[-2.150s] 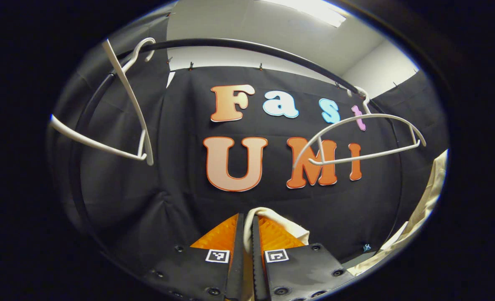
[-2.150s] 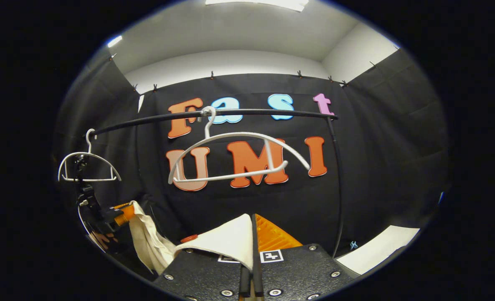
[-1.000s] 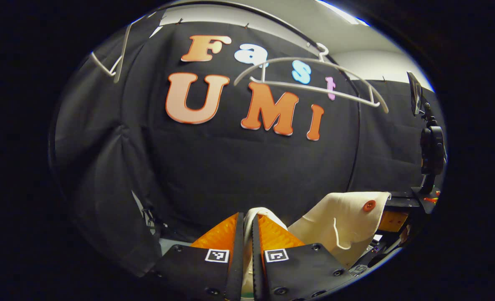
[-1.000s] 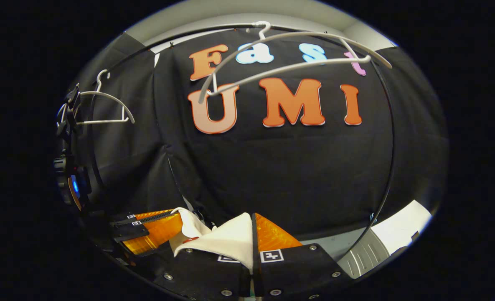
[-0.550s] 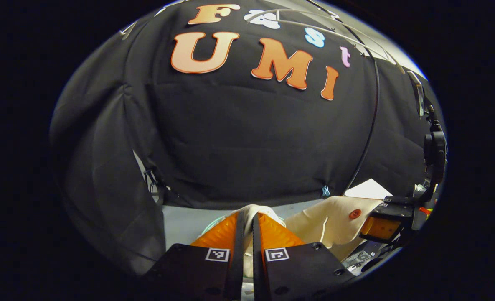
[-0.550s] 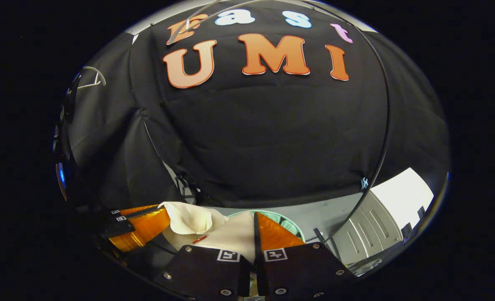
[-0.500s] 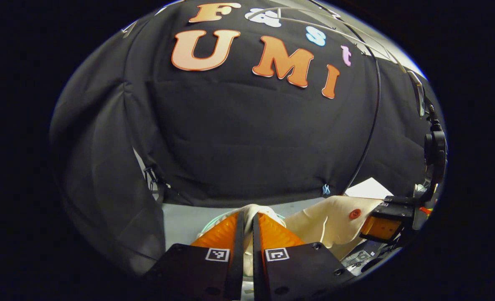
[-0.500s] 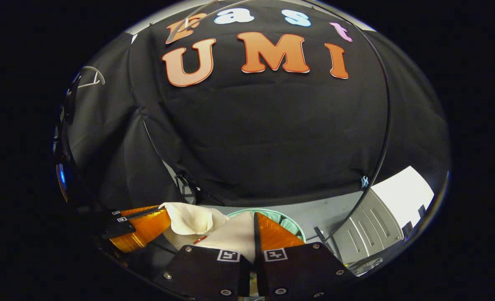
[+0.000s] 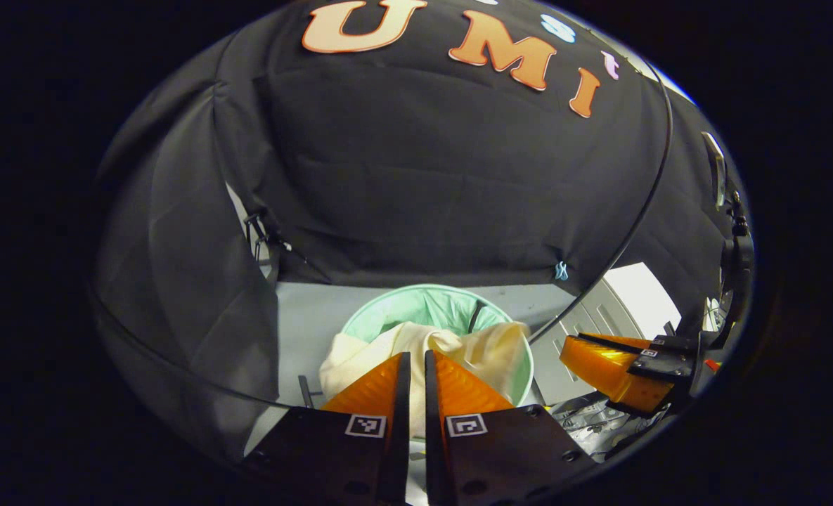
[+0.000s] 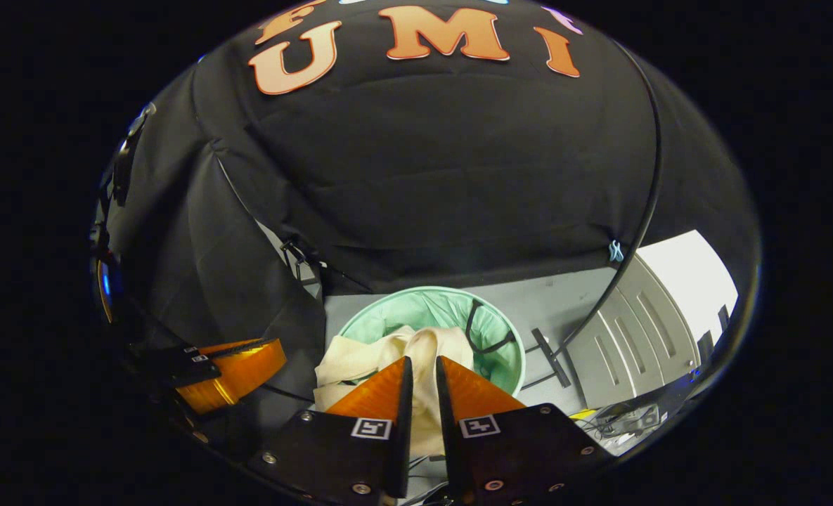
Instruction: Grasp the clothes on the hanger with both hands and then place them into the laundry hamper below.
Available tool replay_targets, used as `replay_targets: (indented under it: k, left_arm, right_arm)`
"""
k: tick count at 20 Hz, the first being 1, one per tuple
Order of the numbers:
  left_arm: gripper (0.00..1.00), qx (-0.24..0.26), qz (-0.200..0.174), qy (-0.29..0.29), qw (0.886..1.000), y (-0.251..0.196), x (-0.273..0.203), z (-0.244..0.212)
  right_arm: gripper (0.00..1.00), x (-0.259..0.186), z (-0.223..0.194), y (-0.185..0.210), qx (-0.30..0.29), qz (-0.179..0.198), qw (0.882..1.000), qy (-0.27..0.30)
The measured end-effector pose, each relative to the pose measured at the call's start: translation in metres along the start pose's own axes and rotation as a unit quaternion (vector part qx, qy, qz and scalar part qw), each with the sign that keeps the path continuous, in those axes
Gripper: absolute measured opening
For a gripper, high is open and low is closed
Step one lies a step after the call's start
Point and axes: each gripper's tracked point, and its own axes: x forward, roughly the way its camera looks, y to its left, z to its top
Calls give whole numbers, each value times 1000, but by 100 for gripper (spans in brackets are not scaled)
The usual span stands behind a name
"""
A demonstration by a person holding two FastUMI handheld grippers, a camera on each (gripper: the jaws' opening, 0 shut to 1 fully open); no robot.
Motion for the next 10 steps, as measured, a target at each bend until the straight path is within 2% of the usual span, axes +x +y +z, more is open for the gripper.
replay_targets:
  k: [3,4,5,6,7,8,9,10]
  left_arm:
    - [17,-8,3,19,1000,6,1,-20]
    - [17,-13,0,23,1000,3,1,-23]
    - [17,-18,-3,28,999,2,-2,-26]
    - [24,-23,1,30,999,4,-3,-28]
    - [29,-26,1,35,999,5,-2,-33]
    - [35,-26,4,42,999,7,-2,-37]
    - [48,-28,2,49,998,8,-2,-42]
    - [59,-31,-2,54,998,7,-3,-46]
  right_arm:
    - [35,-5,-12,-9,7,-6,1000,8]
    - [34,-7,-15,-12,10,-12,1000,7]
    - [50,-8,-18,-14,15,-13,1000,7]
    - [63,-6,-20,-16,20,-15,1000,8]
    - [67,-4,-22,-17,26,-14,999,12]
    - [77,-6,-24,-16,33,-13,999,16]
    - [85,-9,-26,-13,40,-11,999,18]
    - [87,-11,-26,-12,44,-10,999,19]
